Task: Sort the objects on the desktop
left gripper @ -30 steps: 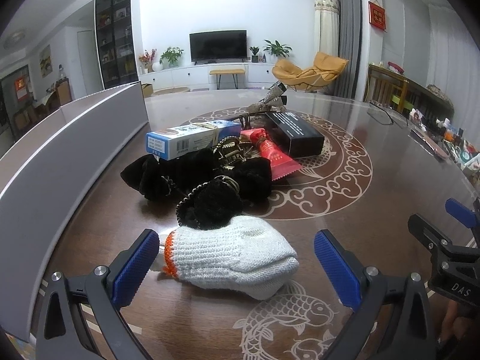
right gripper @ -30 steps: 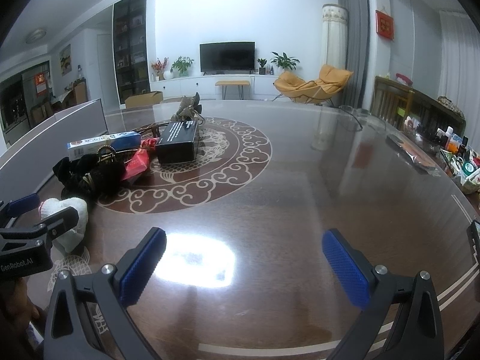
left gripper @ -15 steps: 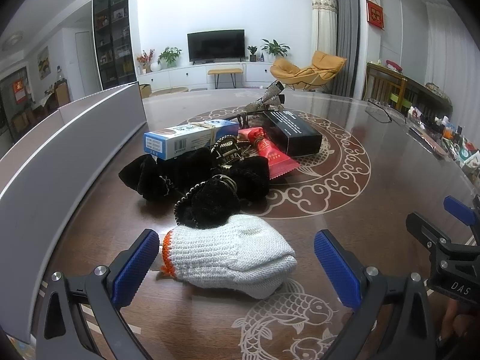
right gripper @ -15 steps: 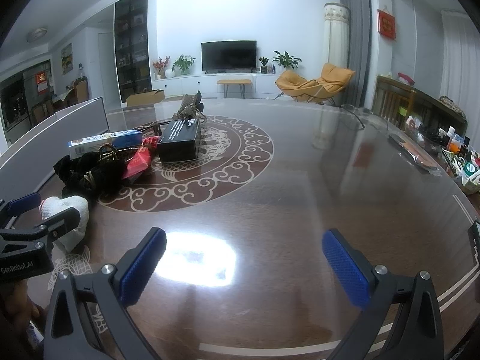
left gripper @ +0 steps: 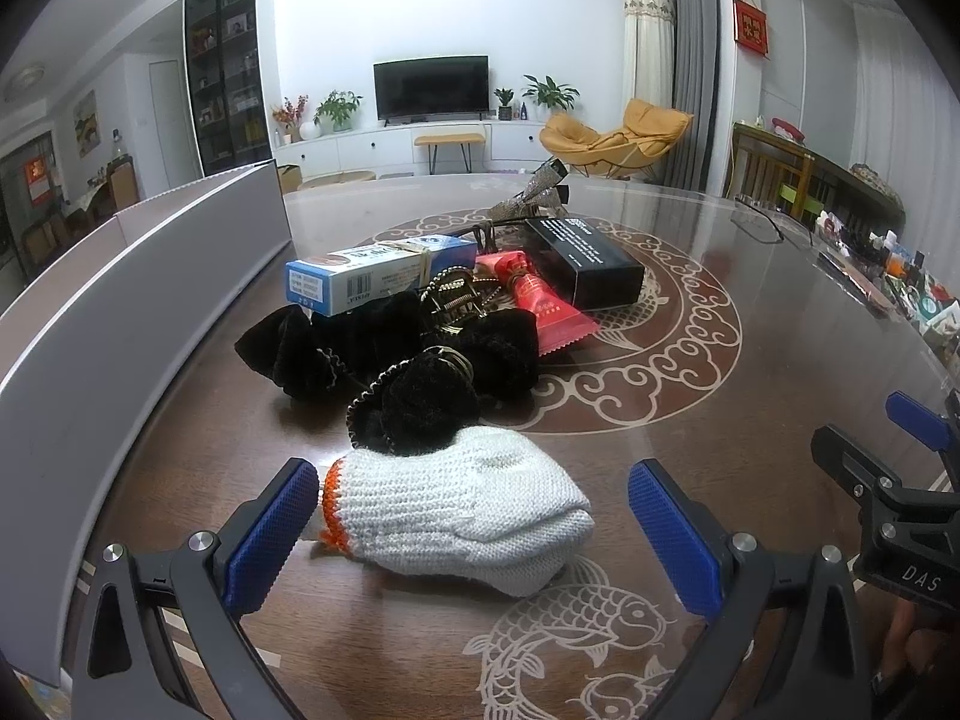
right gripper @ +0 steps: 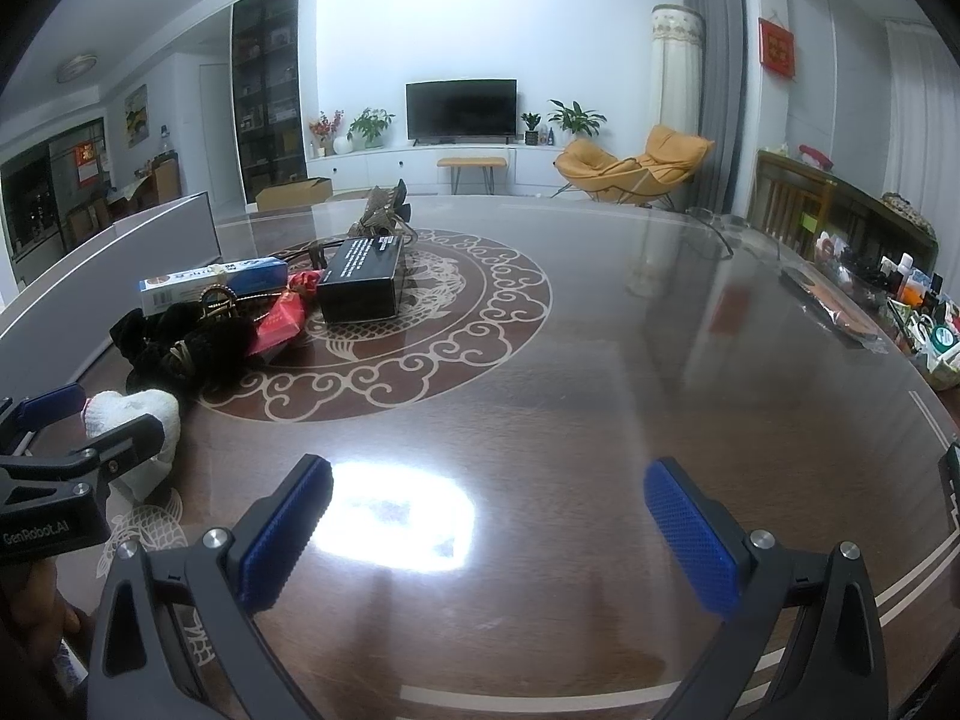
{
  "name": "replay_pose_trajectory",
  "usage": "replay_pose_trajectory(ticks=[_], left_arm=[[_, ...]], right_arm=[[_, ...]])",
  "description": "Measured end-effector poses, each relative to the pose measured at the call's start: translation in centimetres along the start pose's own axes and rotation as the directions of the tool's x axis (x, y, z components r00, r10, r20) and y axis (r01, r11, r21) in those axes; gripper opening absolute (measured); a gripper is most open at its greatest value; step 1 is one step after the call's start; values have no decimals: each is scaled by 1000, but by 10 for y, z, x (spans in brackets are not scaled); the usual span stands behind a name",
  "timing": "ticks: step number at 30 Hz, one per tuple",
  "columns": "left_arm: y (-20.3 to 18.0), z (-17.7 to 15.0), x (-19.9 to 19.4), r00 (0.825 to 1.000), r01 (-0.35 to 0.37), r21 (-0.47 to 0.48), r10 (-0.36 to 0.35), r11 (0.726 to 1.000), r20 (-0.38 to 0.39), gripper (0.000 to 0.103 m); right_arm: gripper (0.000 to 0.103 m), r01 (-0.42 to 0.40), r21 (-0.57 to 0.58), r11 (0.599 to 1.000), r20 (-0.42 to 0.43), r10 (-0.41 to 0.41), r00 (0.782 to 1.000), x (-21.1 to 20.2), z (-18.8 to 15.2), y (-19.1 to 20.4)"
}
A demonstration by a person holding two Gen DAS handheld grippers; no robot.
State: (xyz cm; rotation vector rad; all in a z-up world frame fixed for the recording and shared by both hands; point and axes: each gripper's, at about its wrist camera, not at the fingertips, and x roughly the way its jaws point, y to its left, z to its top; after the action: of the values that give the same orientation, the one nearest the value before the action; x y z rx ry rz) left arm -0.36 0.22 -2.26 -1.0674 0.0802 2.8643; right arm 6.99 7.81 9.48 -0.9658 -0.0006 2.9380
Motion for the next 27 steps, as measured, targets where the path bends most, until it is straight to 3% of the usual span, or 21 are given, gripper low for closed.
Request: replay_pose_trajectory(ticks=[27], left_arm=[[1, 0, 0, 1000, 10, -10, -10, 1000, -13, 103]], right_arm=[[103, -1, 0, 1000, -2, 1, 1000, 0, -1, 2]])
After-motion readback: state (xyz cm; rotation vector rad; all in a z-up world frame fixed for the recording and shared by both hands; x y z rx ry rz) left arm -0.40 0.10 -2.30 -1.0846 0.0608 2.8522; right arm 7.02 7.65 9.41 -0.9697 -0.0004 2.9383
